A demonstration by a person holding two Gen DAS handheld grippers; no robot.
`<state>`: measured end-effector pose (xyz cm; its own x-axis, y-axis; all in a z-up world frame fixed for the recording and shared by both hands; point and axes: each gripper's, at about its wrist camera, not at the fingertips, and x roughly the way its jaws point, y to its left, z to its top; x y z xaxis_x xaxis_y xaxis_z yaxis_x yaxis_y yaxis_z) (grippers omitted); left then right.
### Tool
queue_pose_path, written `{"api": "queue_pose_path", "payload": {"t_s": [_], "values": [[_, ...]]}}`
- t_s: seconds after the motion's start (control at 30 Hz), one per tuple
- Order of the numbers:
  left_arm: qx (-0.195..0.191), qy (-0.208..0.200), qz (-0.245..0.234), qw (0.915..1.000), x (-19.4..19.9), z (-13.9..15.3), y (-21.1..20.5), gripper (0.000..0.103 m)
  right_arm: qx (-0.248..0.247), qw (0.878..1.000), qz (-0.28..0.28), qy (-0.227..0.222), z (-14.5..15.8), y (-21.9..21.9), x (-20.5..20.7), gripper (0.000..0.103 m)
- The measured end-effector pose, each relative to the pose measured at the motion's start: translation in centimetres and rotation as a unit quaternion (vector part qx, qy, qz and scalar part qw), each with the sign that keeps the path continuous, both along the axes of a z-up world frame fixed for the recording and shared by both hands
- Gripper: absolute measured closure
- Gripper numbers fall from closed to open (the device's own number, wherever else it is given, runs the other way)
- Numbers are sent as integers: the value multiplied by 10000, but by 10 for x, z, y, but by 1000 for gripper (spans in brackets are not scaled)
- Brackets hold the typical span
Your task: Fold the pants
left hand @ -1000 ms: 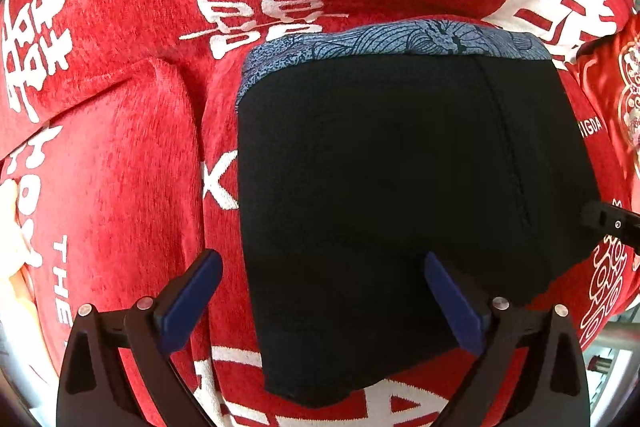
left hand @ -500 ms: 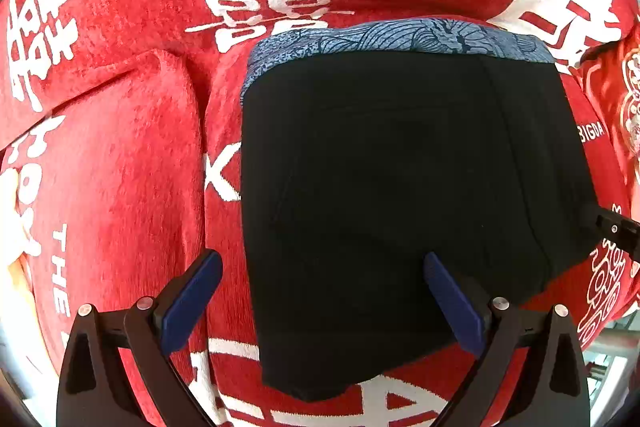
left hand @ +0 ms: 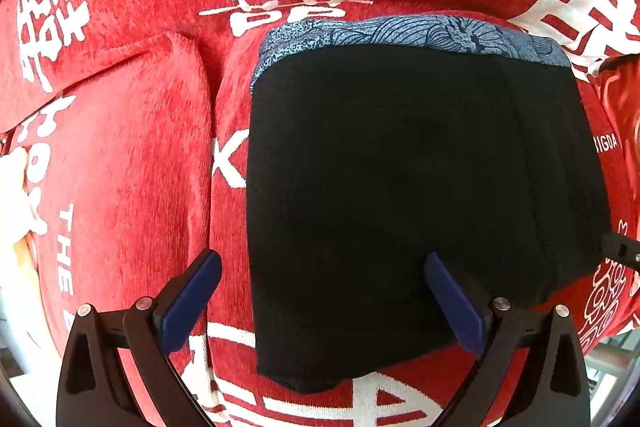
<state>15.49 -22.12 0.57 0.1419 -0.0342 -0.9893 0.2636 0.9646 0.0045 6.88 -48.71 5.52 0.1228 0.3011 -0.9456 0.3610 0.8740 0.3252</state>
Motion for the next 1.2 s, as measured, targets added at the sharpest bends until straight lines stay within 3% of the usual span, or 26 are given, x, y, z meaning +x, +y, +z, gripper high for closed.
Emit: {"api": "queue_pose_path", "payload": {"t_s": [0.3, 0.57, 0.7, 0.87, 1.0, 1.07, 1.2], "values": [[-251, 169, 463, 9985, 3, -3, 5, 1, 384, 9992, -4, -73, -6, -32, 0, 41], [-296, 326, 580, 9973, 13, 1, 11, 1, 564, 9980, 200, -219, -9, -35, 19, 24], [-355, 242, 687, 9967, 24, 6, 18, 1, 584, 9975, 282, -284, -9, -36, 27, 23], [-772, 223, 777, 9937, 46, 8, 32, 1, 738, 9956, 417, -393, -15, -38, 42, 18], [-1151, 495, 701, 9896, 65, -3, 40, 1, 999, 9927, 517, -428, -25, -41, 52, 16], [-1412, 707, 664, 9852, 72, -11, 43, 1, 1125, 9914, 519, -423, -32, -44, 59, 10], [-1795, 920, 610, 9775, 80, -26, 42, 1, 1528, 9865, 477, -333, -50, -50, 67, 10]]}}
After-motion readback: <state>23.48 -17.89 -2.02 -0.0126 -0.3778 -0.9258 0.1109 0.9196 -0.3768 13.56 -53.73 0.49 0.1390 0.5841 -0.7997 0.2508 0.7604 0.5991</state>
